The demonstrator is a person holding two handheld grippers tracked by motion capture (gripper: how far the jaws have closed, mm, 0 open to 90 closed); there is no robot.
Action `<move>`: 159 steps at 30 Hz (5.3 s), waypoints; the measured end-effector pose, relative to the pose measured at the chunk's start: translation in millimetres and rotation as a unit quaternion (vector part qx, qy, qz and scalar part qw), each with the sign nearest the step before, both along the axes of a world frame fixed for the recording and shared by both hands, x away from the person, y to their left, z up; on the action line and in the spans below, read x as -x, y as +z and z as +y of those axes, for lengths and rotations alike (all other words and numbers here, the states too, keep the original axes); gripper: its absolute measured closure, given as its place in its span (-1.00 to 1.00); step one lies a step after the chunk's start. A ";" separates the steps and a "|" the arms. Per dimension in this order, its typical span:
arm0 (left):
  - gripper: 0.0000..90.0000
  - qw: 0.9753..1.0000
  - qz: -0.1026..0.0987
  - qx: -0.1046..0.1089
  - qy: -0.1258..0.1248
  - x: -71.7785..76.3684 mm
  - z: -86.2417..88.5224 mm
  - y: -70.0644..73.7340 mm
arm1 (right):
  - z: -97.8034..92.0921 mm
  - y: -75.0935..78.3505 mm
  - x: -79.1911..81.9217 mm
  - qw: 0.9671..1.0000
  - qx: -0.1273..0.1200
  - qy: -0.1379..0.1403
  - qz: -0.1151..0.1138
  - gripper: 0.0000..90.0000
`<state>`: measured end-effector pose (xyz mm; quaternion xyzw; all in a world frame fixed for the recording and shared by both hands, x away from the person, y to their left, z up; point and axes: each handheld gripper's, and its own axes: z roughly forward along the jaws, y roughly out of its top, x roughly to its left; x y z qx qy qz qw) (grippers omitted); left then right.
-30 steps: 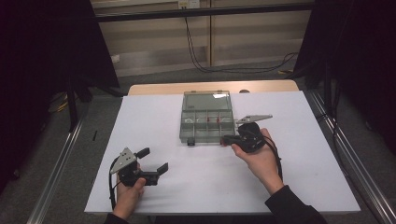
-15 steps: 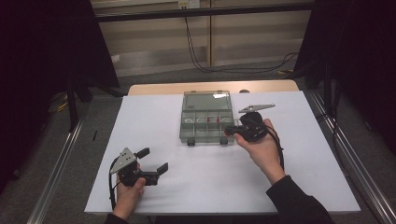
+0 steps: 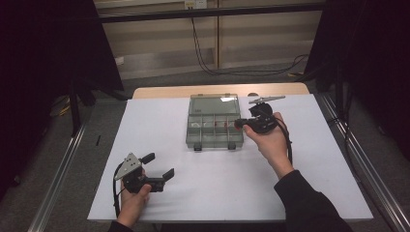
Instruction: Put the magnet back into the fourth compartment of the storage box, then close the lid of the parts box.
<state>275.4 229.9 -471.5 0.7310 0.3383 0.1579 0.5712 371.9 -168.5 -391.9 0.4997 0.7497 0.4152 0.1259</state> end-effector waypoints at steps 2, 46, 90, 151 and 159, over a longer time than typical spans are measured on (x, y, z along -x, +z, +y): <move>-1.00 1.000 0.000 0.000 -0.002 0.1 0.1 0.0 | 1.8 1.1 -5.3 1.000 0.006 -0.001 -0.001 0.86; -1.00 1.000 0.002 0.002 0.001 0.1 -0.3 -0.1 | -12.3 -29.7 -60.0 0.998 0.015 -0.061 0.032 -0.80; -1.00 1.000 0.020 -0.002 0.018 -61.1 -40.9 38.4 | -34.2 -32.7 -24.3 0.998 -0.051 -0.016 0.015 -0.94; -0.87 0.992 0.115 -0.023 0.041 -206.3 -92.0 17.9 | -42.9 -52.9 -91.7 0.994 -0.095 -0.039 0.045 -0.84; -0.71 0.987 0.140 -0.044 0.068 -226.1 -99.7 12.3 | -47.4 -62.4 -110.0 0.987 -0.134 -0.039 0.079 -0.76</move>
